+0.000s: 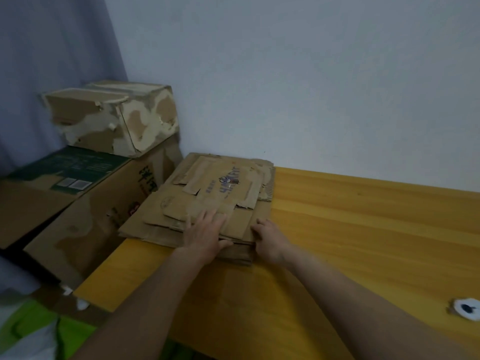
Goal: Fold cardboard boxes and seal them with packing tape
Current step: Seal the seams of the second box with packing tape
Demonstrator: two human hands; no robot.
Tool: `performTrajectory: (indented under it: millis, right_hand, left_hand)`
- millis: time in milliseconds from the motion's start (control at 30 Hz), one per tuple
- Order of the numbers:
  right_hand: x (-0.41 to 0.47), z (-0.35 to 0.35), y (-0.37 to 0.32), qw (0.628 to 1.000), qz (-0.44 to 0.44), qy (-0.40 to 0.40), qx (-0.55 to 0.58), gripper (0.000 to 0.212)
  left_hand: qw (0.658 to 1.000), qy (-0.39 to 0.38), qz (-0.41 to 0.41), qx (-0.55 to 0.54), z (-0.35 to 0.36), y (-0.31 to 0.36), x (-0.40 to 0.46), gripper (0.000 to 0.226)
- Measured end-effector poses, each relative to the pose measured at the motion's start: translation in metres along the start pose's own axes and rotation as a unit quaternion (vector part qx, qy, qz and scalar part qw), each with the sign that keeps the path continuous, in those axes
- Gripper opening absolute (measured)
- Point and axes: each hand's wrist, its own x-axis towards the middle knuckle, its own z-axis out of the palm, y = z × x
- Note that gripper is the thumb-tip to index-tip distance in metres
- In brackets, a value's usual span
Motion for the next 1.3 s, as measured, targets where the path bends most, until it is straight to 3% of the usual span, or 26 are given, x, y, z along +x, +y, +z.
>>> performTrajectory:
  millis: [200, 400, 500, 667, 733, 800, 867, 933, 1000, 1100, 1167, 1233, 1300]
  right_hand:
    - [0.002, -0.002, -0.003, 0.994, 0.003, 0.002, 0.111, 0.069]
    - [-0.014, -0.013, -0.016, 0.895, -0.008, -0.036, 0.445, 0.076]
    - [-0.022, -0.015, -0.016, 0.892, -0.019, -0.069, 0.447, 0.074]
    - [-0.032, -0.015, -0.014, 0.899, -0.028, -0.075, 0.431, 0.074]
    - [-0.036, -0.015, -0.008, 0.912, -0.012, -0.030, 0.410, 0.068]
    - [-0.036, -0.024, 0.003, 0.910, 0.037, 0.066, 0.407, 0.061]
    - [-0.041, -0.039, 0.014, 0.866, 0.084, 0.118, 0.479, 0.067]
    - [-0.048, -0.058, 0.029, 0.797, 0.073, 0.112, 0.589, 0.071]
    - [-0.061, -0.077, 0.043, 0.755, 0.051, 0.115, 0.644, 0.069]
    - [-0.082, -0.102, 0.068, 0.737, 0.058, 0.173, 0.650, 0.075]
    - [-0.099, -0.115, 0.085, 0.740, 0.071, 0.198, 0.639, 0.074]
    - [-0.116, -0.124, 0.099, 0.751, 0.088, 0.202, 0.623, 0.075]
    - [-0.131, -0.130, 0.109, 0.756, 0.101, 0.207, 0.613, 0.082]
  left_hand:
    - [0.998, 0.027, 0.064, -0.001, -0.006, -0.003, 0.003, 0.069]
    - [0.998, 0.047, 0.038, 0.010, 0.001, 0.008, -0.005, 0.077]
    - [0.997, 0.066, 0.030, -0.029, 0.000, 0.013, -0.008, 0.078]
    - [0.984, 0.170, 0.026, -0.049, -0.008, 0.027, -0.012, 0.034]
    - [0.970, 0.217, -0.027, -0.102, -0.024, 0.038, -0.016, 0.032]
    - [0.953, 0.252, -0.073, -0.154, -0.048, 0.053, -0.021, 0.030]
    - [0.933, 0.292, -0.060, -0.202, -0.071, 0.073, -0.027, 0.028]
    - [0.910, 0.326, -0.006, -0.255, -0.088, 0.101, -0.036, 0.027]
    - [0.881, 0.340, 0.052, -0.326, -0.096, 0.132, -0.046, 0.025]
    - [0.858, 0.286, 0.120, -0.409, -0.097, 0.173, -0.057, 0.025]
    - [0.841, 0.197, 0.151, -0.481, -0.095, 0.194, -0.061, 0.024]
    - [0.794, 0.067, 0.168, -0.581, -0.095, 0.212, -0.065, 0.023]
    - [0.720, -0.048, 0.170, -0.671, -0.095, 0.229, -0.070, 0.014]
